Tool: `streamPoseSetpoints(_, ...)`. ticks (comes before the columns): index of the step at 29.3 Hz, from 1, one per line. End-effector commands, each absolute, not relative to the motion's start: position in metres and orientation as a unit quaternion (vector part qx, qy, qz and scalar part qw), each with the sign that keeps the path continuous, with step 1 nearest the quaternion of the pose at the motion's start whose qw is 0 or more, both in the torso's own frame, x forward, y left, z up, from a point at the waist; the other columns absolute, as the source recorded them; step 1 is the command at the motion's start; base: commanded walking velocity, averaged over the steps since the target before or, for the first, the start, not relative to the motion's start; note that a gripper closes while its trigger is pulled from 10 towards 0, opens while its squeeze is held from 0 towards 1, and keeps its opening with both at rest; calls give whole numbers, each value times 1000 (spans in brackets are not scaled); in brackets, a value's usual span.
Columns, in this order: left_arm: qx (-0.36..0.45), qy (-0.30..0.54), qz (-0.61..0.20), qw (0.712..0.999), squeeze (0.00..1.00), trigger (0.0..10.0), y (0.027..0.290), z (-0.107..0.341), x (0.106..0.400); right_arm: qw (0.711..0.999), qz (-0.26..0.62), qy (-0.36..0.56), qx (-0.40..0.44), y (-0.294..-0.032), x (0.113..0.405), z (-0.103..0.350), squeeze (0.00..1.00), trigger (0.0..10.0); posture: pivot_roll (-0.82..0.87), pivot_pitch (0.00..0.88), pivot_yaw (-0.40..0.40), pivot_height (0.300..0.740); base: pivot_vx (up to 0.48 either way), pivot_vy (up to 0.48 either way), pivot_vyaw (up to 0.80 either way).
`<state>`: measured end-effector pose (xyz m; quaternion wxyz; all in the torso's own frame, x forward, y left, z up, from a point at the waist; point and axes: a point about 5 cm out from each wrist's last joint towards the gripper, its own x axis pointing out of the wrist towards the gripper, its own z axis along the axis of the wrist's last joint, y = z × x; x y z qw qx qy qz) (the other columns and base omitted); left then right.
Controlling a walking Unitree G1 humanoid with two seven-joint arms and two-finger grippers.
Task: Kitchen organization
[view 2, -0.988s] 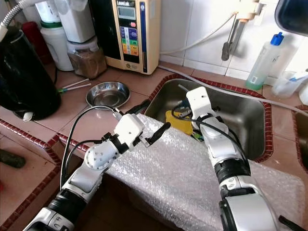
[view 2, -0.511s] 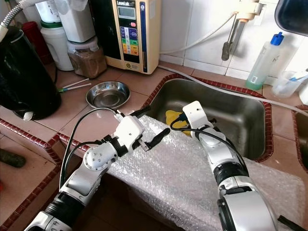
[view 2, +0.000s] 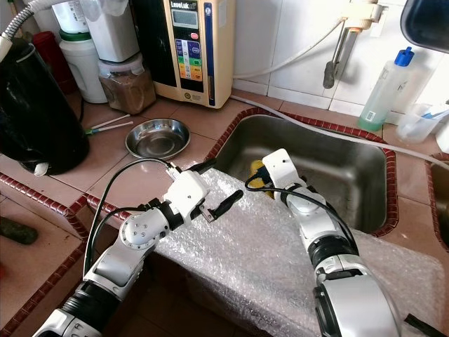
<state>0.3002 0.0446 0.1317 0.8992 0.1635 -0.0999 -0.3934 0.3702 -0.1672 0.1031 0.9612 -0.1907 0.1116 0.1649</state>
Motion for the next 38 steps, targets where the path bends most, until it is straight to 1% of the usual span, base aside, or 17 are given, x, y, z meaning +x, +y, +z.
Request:
streamPoseSetpoints(1, 170, -102, -385, 901, 1000, 10000, 46, 135, 302, 963, 170, 104, -183, -164, 372, 107, 1000, 10000, 56, 0, 33, 740, 0, 0, 0)
streamPoseSetpoints(5, 175, -98, -353, 914, 1000, 10000, 54, 138, 311, 968, 178, 80, -159, -154, 373, 112, 1000, 10000, 57, 0, 35, 740, 0, 0, 0)
streamPoseSetpoints(6, 187, -100, -320, 923, 1000, 10000, 63, 141, 319, 970, 196, 49, -136, -144, 373, 119, 1000, 10000, 57, 0, 36, 740, 0, 0, 0)
streamPoseSetpoints(8, 205, -101, -260, 938, 1000, 10000, 74, 145, 330, 970, 216, 15, -109, -134, 370, 128, 1000, 10000, 49, 0, 39, 740, 0, 0, 0)
streamPoseSetpoints(9, 203, -97, -247, 942, 1000, 10000, 77, 145, 333, 970, 219, 11, -105, -133, 370, 129, 1000, 10000, 49, 0, 39, 740, 0, 0, 0)
streamPoseSetpoints(10, 192, -87, -209, 955, 1000, 10000, 85, 146, 340, 965, 246, -10, -90, -125, 364, 135, 1000, 10000, 44, 0, 42, 740, 0, 0, 0)
streamPoseSetpoints(12, 181, -79, -176, 964, 1000, 10000, 94, 150, 348, 958, 273, -31, -83, -118, 355, 142, 1000, 10000, 32, 0, 47, 740, 0, 0, 0)
streamPoseSetpoints(16, 166, -64, -129, 976, 1000, 10000, 105, 154, 359, 950, 297, -47, -78, -111, 343, 148, 1000, 10000, 16, 0, 56, 740, 0, 0, 0)
streamPoseSetpoints(18, 158, -48, -74, 984, 1000, 10000, 117, 156, 369, 947, 306, -55, -78, -109, 335, 152, 1000, 10000, 3, 0, 63, 740, 0, 0, 0)
streamPoseSetpoints(19, 155, -45, -67, 985, 1000, 10000, 119, 156, 370, 947, 308, -57, -78, -108, 334, 153, 1000, 10000, 0, 0, 65, 740, 0, 0, 0)
streamPoseSetpoints(20, 153, -30, -26, 987, 1000, 10000, 129, 156, 376, 943, 317, -61, -76, -106, 327, 156, 1000, 10000, -5, 0, 68, 740, 0, 0, 0)
streamPoseSetpoints(26, 123, -13, 17, 992, 1000, 10000, 145, 160, 385, 943, 321, -61, -71, -105, 316, 158, 1000, 10000, -27, 0, 81, 740, 0, 0, 0)
streamPoseSetpoints(28, 107, 13, 63, 992, 1000, 10000, 156, 160, 391, 942, 323, -50, -72, -105, 307, 157, 1000, 10000, -35, 0, 86, 740, 0, 0, 0)
streamPoseSetpoints(34, 55, 54, 109, 991, 1000, 10000, 164, 159, 397, 937, 338, -37, -78, -100, 295, 156, 1000, 10000, -46, 0, 91, 740, 0, 0, 0)
streamPoseSetpoints(36, 30, 71, 116, 990, 580, 10000, 163, 157, 398, 934, 346, -36, -77, -97, 291, 159, 1000, 10000, -49, 0, 93, 740, 0, 0, 0)
streamPoseSetpoints(37, 20, 78, 118, 990, 0, 10000, 164, 156, 399, 932, 353, -35, -75, -95, 289, 160, 1000, 10000, -49, 0, 93, 740, 0, 0, 0)
streamPoseSetpoints(38, -4, 92, 118, 989, 0, 10000, 163, 155, 400, 921, 383, -32, -67, -89, 281, 163, 1000, 10000, -52, 0, 96, 740, 0, 0, 0)
